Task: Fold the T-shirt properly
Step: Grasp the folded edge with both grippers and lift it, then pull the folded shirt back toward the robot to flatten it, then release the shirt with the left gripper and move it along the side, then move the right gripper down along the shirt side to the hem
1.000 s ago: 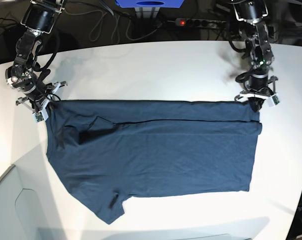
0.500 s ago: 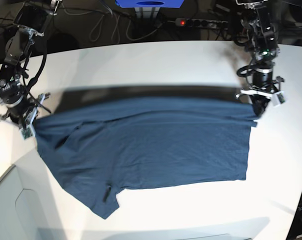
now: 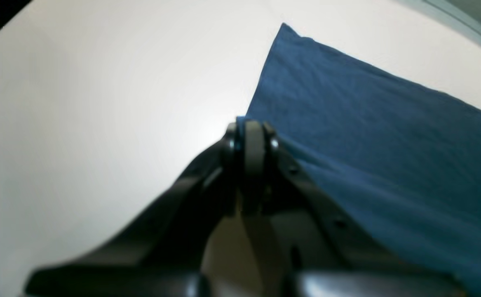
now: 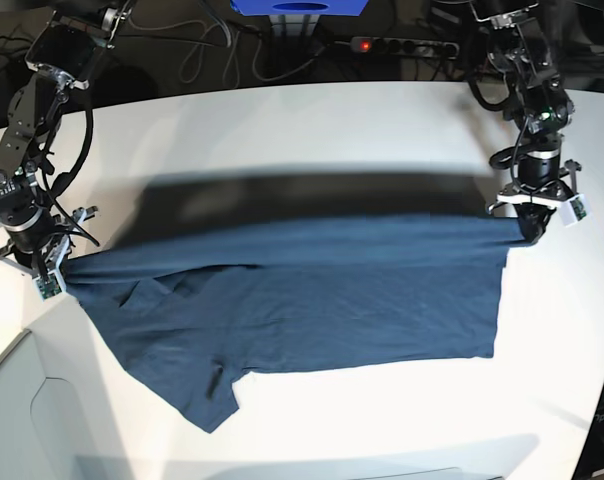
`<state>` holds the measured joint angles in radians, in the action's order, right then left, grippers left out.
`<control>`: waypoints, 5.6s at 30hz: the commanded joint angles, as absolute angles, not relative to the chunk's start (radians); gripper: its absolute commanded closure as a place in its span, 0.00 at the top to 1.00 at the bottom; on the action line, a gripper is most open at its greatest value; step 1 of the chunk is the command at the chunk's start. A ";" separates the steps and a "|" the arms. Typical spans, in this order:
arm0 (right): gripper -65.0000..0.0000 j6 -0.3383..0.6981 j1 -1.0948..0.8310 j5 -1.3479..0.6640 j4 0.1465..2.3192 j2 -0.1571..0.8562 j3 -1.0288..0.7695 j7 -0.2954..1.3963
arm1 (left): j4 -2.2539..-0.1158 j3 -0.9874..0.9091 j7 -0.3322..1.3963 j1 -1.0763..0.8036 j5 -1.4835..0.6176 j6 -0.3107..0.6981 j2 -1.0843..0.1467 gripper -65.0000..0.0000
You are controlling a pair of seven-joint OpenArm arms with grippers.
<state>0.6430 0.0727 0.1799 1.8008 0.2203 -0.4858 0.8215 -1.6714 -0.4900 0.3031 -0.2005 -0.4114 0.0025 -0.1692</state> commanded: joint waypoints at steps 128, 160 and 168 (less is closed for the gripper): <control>0.62 0.657 -0.282 0.087 1.948 0.136 -0.644 0.673 | -1.428 -0.504 0.305 0.025 -0.403 0.001 -0.257 0.43; 0.62 0.654 -0.156 0.090 1.946 0.140 -0.645 0.673 | -0.722 -0.173 0.031 0.401 -0.271 -0.004 -0.295 0.06; 0.62 0.653 0.117 0.090 1.692 0.140 -0.584 0.673 | -0.734 -0.176 0.031 0.374 -0.272 -0.004 -0.283 0.00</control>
